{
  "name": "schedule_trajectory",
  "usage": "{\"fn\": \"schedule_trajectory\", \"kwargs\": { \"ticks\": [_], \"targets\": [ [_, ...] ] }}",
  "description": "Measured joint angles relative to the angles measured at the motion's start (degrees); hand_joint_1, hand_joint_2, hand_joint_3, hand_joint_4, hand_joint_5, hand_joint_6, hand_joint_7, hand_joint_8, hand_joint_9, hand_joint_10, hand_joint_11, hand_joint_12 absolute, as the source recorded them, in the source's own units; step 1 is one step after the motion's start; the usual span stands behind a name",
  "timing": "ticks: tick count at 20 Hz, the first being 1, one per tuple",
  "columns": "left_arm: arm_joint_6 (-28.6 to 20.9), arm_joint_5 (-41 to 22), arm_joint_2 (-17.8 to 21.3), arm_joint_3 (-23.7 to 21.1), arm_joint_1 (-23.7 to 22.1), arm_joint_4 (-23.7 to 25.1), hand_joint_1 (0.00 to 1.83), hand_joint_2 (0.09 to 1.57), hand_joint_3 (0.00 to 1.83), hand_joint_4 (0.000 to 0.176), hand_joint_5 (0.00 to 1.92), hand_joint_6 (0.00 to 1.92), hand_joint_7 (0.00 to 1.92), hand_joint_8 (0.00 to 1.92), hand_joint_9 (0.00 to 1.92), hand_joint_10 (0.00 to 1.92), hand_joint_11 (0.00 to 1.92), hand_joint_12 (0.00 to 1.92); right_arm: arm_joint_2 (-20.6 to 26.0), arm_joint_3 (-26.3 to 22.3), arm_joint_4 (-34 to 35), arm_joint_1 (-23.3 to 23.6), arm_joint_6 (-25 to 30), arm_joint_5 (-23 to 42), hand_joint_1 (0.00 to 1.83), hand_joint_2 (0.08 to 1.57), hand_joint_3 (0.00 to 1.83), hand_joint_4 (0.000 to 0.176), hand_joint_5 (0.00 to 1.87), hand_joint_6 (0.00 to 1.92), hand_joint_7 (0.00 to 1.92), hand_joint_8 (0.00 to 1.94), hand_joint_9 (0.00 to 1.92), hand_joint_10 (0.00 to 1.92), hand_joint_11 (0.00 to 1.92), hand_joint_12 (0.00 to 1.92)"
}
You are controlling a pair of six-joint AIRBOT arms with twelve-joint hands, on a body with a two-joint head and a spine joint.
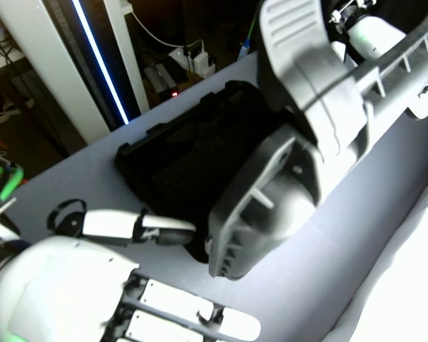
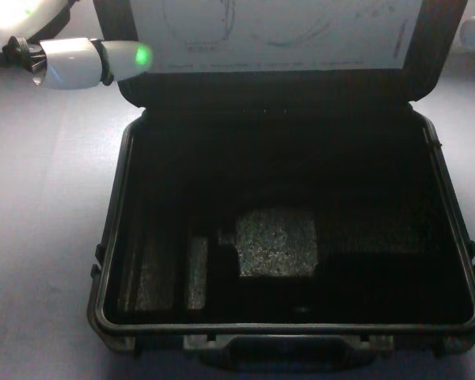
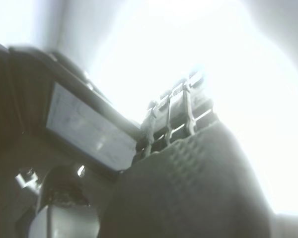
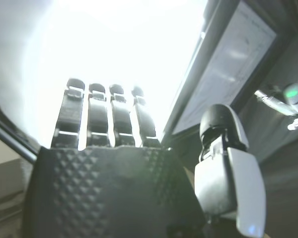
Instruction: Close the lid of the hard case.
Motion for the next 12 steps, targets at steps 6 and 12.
{"fn": "schedule_trajectory", "kwargs": {
  "ticks": [6,12],
  "targets": [
    [0.0,-3.5,3.1,-4.0,2.5,-0.2,0.0,1.04,0.0,0.0,0.0,0.0,0.0,0.0,0.0,0.0,0.0,0.0,1.0,-3.3,-4.0,0.1,3.3,1.8,0.09,1.19,0.0,0.0,0.18,0.0,0.17,0.01,0.12,0.01,0.12,0.04],
    [-0.3,-9.9,6.9,-8.6,7.4,-0.2,0.0,1.02,0.0,0.0,0.0,0.0,0.0,0.0,0.0,0.0,0.0,0.0,3.4,-8.3,-4.0,-3.4,3.5,9.5,0.06,1.24,0.01,0.0,0.14,0.0,0.15,0.0,0.11,0.0,0.11,0.04]
  ]
}}
